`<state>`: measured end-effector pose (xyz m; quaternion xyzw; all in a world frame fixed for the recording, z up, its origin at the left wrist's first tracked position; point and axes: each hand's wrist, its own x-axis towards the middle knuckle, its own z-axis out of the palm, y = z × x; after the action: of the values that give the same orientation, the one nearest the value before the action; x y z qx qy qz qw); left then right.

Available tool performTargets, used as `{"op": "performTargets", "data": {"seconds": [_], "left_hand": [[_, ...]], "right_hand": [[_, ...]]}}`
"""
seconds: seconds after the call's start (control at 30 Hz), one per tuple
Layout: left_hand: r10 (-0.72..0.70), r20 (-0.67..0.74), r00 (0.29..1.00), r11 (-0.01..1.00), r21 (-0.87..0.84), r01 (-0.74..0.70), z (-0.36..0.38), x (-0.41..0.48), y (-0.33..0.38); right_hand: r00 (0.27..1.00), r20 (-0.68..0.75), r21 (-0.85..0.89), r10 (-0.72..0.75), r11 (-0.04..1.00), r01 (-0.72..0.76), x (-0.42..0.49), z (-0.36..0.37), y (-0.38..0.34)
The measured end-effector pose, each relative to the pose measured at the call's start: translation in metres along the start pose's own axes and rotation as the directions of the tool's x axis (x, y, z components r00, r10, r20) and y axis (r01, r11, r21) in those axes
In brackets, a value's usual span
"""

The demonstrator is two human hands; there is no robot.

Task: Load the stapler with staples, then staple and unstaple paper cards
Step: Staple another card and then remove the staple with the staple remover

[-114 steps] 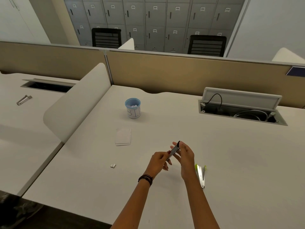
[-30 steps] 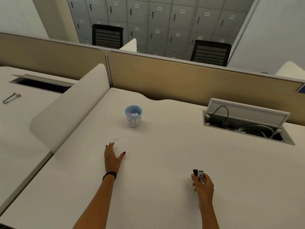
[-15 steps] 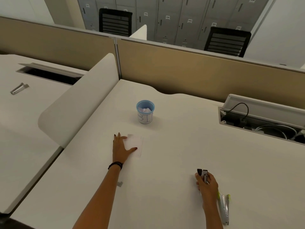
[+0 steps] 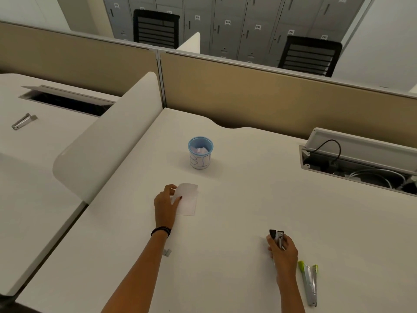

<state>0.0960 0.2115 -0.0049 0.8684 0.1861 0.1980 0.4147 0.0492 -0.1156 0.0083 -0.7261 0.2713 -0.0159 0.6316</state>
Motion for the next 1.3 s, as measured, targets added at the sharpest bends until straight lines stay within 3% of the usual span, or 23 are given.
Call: {"op": "performTargets", "data": {"seconds": [0.2,0.43,0.6,0.9,1.07,1.23,1.3], "left_hand": [[-0.107,0.021,0.994,0.958,-0.264,0.108,-0.006,-0.001,0.012],[-0.029,0.167,0.985,0.915,-0.391,0.093,0.009,-0.024,0.048],[0.164,0.234,0.958,0.902,-0.429,-0.049,0.036,-0.057,0.077],[0.291,0.394,0.872,0.894,-0.437,-0.100,0.058,-0.097,0.117],[0.296,0.449,0.843,0.889,-0.452,-0.071,0.062,-0.114,0.139],[0.212,0.492,0.845,0.855,-0.511,0.083,0.062,-0.131,0.156],[0.214,0.498,0.840,0.856,-0.510,0.084,0.062,-0.137,0.163]], "right_hand": [[0.998,0.065,-0.031,-0.014,0.999,0.016,-0.006,0.013,-0.008],[0.987,0.160,-0.047,0.015,0.999,-0.008,-0.020,0.033,-0.018],[0.981,0.188,0.008,0.039,0.999,-0.041,-0.033,0.031,-0.031],[0.990,0.140,0.051,0.010,0.999,-0.017,-0.045,0.002,-0.044],[0.996,0.087,0.084,0.010,0.996,-0.017,-0.046,-0.016,-0.043],[0.998,0.052,0.101,-0.034,0.995,0.029,-0.042,-0.035,-0.039],[0.996,0.057,0.090,-0.065,0.994,0.060,-0.042,-0.043,-0.039]]}}
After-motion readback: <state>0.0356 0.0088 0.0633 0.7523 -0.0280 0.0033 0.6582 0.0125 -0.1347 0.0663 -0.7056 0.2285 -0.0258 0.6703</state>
